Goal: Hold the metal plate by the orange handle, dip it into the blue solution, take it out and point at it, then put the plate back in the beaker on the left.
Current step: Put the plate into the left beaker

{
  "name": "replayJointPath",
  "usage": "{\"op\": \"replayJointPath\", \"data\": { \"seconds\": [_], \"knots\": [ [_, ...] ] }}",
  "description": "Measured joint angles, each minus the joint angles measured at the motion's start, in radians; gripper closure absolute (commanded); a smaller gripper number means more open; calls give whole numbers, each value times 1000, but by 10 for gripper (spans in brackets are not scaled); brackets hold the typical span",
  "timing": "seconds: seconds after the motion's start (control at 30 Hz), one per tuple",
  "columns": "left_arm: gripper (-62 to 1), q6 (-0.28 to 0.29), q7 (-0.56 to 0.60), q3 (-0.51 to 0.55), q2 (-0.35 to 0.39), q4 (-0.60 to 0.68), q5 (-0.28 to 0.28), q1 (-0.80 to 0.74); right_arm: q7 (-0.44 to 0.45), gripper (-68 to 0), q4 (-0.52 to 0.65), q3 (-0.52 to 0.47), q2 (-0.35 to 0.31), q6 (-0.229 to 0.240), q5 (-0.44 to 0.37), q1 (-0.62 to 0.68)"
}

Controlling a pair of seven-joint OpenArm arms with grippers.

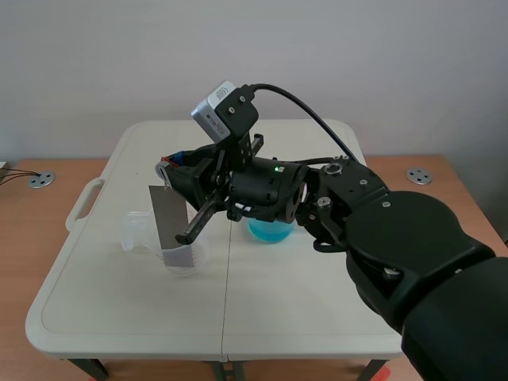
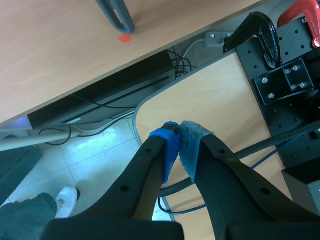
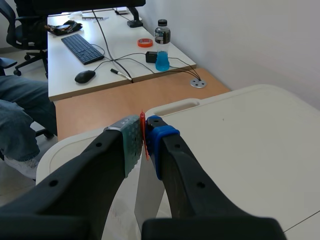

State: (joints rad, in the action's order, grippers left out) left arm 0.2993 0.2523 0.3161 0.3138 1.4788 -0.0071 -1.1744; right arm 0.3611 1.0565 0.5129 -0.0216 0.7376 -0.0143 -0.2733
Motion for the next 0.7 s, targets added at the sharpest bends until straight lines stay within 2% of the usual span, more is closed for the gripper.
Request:
{"op": "replayJointPath", "data": {
  "seconds": [0.2,0.27,0.3,0.33,0.43,0.47,0.7],
  "knots": [
    [-15,0,0,0,0,0,0,0,-6,-252,0,0,0,0,1,0],
    [-30,0,0,0,0,0,0,0,-6,-317,0,0,0,-19,1,0],
    [-77,0,0,0,0,0,0,0,-6,-345,0,0,0,-23,1,0],
    [-162,0,0,0,0,0,0,0,-6,-364,0,0,0,-42,1,0],
    [-556,0,0,0,0,0,4,0,-6,-432,0,-1,-1,-100,1,0],
    [-623,0,0,0,0,0,7,0,-6,-458,0,-4,0,-106,0,0],
    [-623,0,1,0,0,0,8,0,23,-579,0,-42,0,-106,0,0]
  ]
}}
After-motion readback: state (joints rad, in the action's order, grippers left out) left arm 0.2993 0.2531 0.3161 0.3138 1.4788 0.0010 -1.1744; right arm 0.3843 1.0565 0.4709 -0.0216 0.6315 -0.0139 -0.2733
